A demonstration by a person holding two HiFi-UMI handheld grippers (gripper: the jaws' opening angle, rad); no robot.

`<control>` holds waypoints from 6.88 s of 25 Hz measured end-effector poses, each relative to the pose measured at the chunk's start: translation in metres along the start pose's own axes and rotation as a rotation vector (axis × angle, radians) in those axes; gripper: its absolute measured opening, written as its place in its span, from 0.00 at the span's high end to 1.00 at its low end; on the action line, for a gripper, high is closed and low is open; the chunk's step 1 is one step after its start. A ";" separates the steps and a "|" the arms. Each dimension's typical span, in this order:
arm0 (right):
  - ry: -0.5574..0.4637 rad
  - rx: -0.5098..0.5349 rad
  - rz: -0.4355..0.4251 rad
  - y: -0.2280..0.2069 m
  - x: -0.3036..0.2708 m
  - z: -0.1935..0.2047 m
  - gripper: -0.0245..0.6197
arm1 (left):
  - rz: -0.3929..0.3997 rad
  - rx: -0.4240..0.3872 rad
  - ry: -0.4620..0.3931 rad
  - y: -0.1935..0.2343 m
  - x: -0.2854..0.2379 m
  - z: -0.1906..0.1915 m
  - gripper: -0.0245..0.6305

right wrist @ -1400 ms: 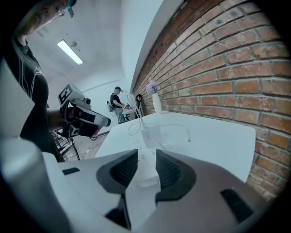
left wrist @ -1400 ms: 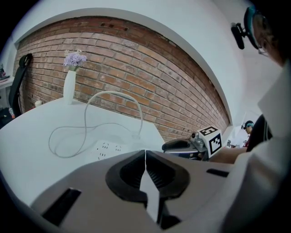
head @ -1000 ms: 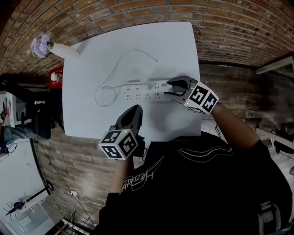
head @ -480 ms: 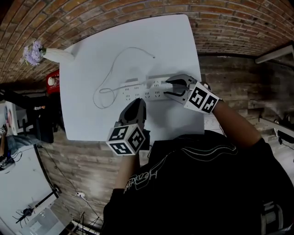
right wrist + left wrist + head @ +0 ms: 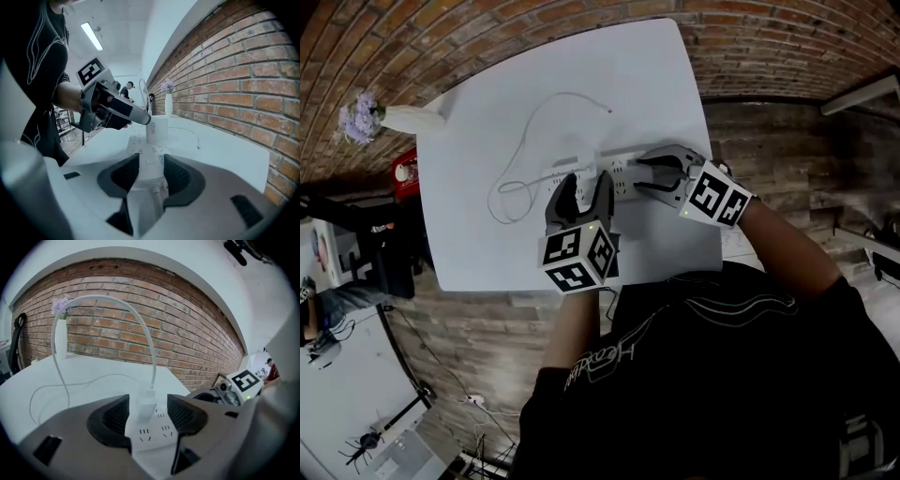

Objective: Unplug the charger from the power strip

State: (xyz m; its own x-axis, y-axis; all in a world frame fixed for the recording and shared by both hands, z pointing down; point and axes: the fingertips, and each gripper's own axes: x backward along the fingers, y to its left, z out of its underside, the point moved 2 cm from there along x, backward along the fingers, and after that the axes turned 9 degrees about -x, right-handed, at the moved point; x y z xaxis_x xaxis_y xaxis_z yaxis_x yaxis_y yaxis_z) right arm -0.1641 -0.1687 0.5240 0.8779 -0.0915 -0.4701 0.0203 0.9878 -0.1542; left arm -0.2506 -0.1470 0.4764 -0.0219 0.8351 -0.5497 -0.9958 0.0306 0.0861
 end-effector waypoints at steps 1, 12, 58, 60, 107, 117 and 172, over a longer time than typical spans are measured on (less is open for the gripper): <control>-0.005 0.003 0.001 0.000 0.000 0.000 0.74 | -0.017 -0.012 0.001 0.000 -0.003 -0.001 0.61; -0.013 0.017 0.002 0.001 0.001 0.001 0.75 | -0.184 -0.080 -0.004 0.008 -0.028 0.000 0.66; -0.015 0.022 0.004 0.003 0.001 0.004 0.77 | -0.128 -0.024 0.059 0.006 -0.031 0.007 0.76; -0.010 0.023 0.004 0.003 0.001 0.004 0.77 | -0.170 -0.058 0.056 0.004 -0.031 0.006 0.76; -0.007 0.021 -0.016 0.003 0.002 0.005 0.77 | -0.069 0.044 0.060 0.006 -0.026 0.008 0.74; -0.030 0.017 -0.011 0.004 0.005 0.005 0.77 | -0.182 -0.150 0.079 -0.010 -0.021 -0.005 0.75; 0.005 -0.004 -0.003 0.002 0.003 0.007 0.75 | -0.002 0.037 -0.022 -0.008 0.029 -0.047 0.75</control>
State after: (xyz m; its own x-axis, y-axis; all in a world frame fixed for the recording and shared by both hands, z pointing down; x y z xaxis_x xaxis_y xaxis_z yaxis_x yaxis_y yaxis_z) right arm -0.1583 -0.1659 0.5280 0.8753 -0.0947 -0.4742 0.0209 0.9871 -0.1585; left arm -0.2476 -0.1493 0.4208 -0.0179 0.8470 -0.5312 -0.9918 0.0521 0.1164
